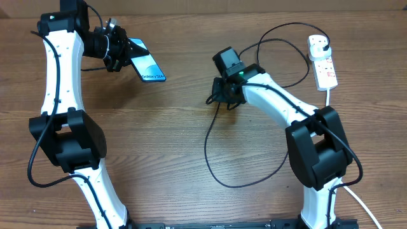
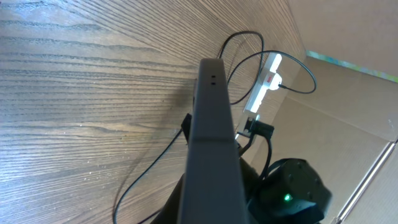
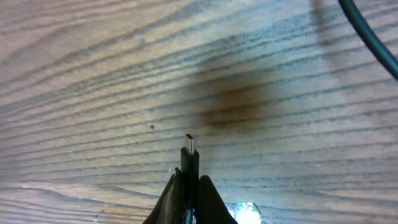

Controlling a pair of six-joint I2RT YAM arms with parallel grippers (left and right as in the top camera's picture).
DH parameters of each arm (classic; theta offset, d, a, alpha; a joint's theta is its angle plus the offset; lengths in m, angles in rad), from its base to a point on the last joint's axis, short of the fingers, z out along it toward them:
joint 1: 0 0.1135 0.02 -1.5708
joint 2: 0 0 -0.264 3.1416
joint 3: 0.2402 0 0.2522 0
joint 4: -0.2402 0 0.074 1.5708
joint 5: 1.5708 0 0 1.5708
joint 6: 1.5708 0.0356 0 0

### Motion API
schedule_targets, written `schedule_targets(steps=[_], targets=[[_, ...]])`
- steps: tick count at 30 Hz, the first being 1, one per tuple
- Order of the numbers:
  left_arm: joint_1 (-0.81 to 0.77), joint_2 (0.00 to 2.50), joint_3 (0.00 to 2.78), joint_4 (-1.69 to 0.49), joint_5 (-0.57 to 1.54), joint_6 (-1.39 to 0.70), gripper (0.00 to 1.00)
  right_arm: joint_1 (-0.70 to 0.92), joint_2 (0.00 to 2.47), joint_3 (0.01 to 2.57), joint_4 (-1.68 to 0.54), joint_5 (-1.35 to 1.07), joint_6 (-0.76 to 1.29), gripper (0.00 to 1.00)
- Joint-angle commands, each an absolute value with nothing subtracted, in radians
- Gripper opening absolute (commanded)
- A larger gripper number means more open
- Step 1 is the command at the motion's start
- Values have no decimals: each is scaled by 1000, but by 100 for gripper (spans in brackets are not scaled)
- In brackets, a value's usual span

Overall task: Plug charger to phone and switch on socket
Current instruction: 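Lift the cable with the right gripper toward the phone held upright by left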

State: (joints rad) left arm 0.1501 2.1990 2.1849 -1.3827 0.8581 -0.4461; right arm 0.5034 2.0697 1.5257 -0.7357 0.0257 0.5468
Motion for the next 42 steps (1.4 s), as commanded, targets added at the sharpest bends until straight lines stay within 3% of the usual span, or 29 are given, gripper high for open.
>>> schedule_targets(steps=[1, 21, 37, 42], targets=[[143, 2191, 2186, -1380, 883, -461, 4, 548, 2101, 1525, -745, 139, 603, 4], [143, 2191, 2186, -1380, 883, -461, 4, 561, 2210, 1525, -818, 12, 761, 4], [143, 2191, 2186, -1383, 882, -460, 4, 541, 2233, 1539, -844, -47, 766, 4], [143, 2191, 2186, -1382, 852, -442, 4, 541, 2200, 1597, -876, -59, 652, 4]])
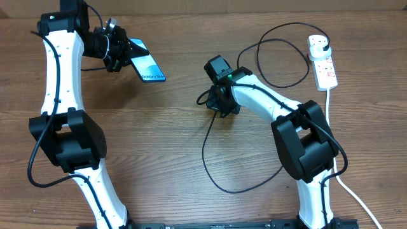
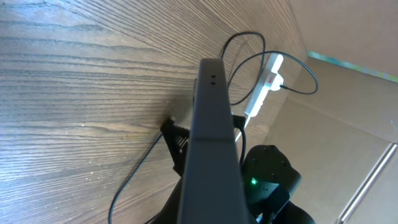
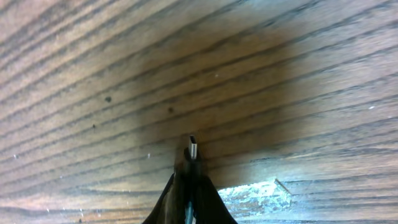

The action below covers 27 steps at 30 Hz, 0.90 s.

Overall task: Plug charger to phone and switch on socket
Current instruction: 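Lift the cable with the right gripper toward the phone held upright by left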

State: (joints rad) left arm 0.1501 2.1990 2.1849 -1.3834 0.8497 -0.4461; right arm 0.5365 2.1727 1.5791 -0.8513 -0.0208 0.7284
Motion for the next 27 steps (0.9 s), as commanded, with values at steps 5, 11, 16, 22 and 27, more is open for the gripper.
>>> schedule_targets(steps=[5, 11, 16, 22, 27], targets=[[143, 2191, 2186, -1378, 870, -332, 4, 541, 2088, 1613, -871, -143, 541, 4], [144, 2191, 2186, -1341, 1127, -221, 4, 514, 1921, 1613, -813, -515, 322, 4], [144, 2191, 2186, -1278, 1342, -201, 4, 469, 1834, 1613, -831, -822, 186, 4], [144, 2191, 2186, -1177, 1419, -201, 4, 428, 1829, 1609, -903, -1132, 22, 4], [143, 2191, 2186, -1127, 1495, -202, 4, 428, 1829, 1609, -939, -1201, -31, 4]])
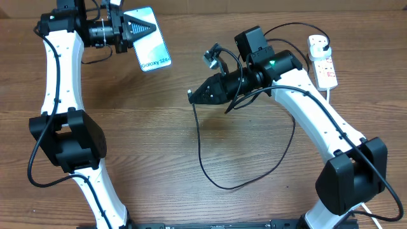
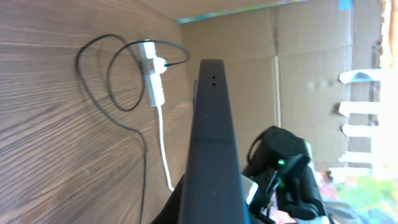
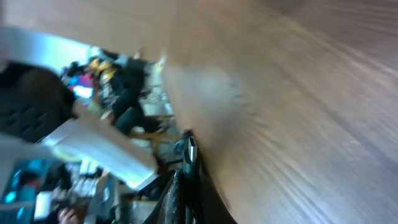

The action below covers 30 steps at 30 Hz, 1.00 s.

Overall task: Plug charger to phone and switch on socket
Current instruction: 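Lift the cable with the right gripper toward the phone held upright by left, then bring the connector to the phone's bottom port with the right gripper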

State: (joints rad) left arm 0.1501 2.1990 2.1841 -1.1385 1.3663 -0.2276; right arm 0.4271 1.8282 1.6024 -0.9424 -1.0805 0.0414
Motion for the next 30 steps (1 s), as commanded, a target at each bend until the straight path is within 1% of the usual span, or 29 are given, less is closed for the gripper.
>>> schedule_targets(steps=[1, 4, 13, 30], targets=[[142, 2191, 2186, -1127, 1500, -202, 4, 428, 1829, 1609, -931, -1212, -31, 4], [138, 2191, 2186, -1128, 1520, -202, 4, 428, 1829, 1609, -892, -1237, -17, 4], [106, 2191, 2186, -1125, 1542, -232, 4, 428, 1832, 1607, -741, -1236, 143, 4], [86, 2191, 2186, -1125, 1534, -232, 4, 428, 1833, 1607, -719, -1237, 169, 4]])
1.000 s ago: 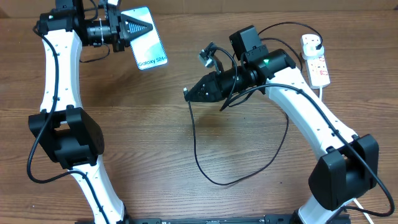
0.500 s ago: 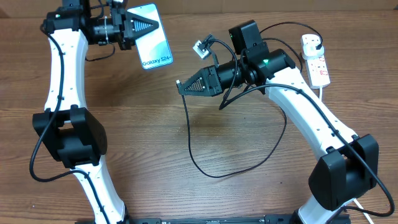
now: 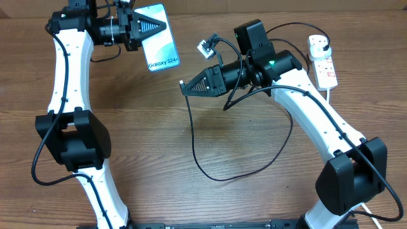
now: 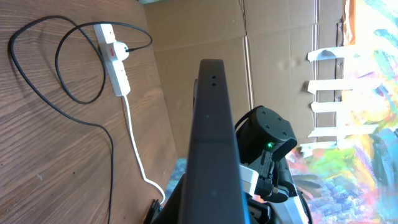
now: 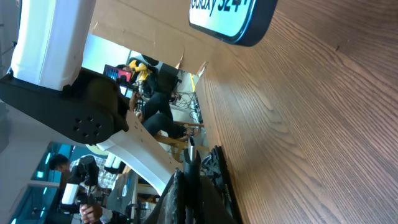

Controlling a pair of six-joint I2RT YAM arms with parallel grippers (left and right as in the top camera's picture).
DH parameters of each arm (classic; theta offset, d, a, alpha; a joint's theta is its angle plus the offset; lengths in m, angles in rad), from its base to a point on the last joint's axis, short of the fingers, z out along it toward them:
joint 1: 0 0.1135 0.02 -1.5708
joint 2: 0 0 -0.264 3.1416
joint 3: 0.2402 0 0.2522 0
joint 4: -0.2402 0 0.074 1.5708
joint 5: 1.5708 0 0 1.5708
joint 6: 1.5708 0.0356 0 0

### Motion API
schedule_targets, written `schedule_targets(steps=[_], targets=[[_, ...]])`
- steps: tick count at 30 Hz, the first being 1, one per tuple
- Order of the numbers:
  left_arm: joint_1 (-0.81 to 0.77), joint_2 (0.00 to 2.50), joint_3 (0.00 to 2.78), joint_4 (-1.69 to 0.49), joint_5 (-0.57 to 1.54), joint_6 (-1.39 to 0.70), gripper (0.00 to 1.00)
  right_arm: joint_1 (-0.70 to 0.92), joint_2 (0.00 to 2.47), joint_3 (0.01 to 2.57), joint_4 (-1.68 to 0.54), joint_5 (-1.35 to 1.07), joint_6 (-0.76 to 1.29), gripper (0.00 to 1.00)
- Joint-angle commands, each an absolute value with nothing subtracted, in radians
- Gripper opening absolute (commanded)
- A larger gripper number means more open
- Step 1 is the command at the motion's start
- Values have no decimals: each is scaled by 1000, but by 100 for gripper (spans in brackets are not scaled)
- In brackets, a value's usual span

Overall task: Plug charger to phone and switch on socket
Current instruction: 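Bring the connector to the phone's bottom port with the right gripper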

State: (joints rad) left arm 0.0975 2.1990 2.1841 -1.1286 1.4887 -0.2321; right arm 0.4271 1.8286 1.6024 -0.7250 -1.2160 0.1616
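The phone point(image 3: 160, 38), its screen reading "Galaxy S24", hangs above the far left of the table with my left gripper point(image 3: 152, 27) shut on it. The left wrist view shows only its dark edge point(image 4: 211, 124). My right gripper point(image 3: 186, 85) is shut on the black charger plug point(image 5: 190, 146), which points left. The plug is held below and to the right of the phone's lower end point(image 5: 233, 18), with a gap between them. The black cable point(image 3: 193, 137) trails from the plug down to the table. The white power strip point(image 3: 322, 60) lies at the far right with a white adapter plugged in.
The cable loops over the middle of the wooden table point(image 3: 127, 146) and back toward the power strip point(image 4: 114, 59). A white lead point(image 4: 140, 155) runs off the strip toward the front. Cardboard walls point(image 4: 205, 31) stand behind the table.
The phone and my left gripper have shifted a little to the right. My right gripper with the plug has moved up and to the left, so the gap to the phone is smaller.
First my right gripper held the plug pointing down just over the table's middle while my left held the phone tilted at the far left. Later both were raised, the phone turned screen-up and the plug pointing left. Now the two are closer together.
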Motion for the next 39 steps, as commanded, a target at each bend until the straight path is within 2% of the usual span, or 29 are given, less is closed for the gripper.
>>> schedule_targets(steps=[1, 39], targets=[[85, 2191, 2186, -1125, 1534, -232, 4, 428, 1833, 1607, -720, -1237, 169, 4], [85, 2191, 2186, -1124, 1515, -233, 4, 433, 1833, 1607, -727, -1259, 191, 4]])
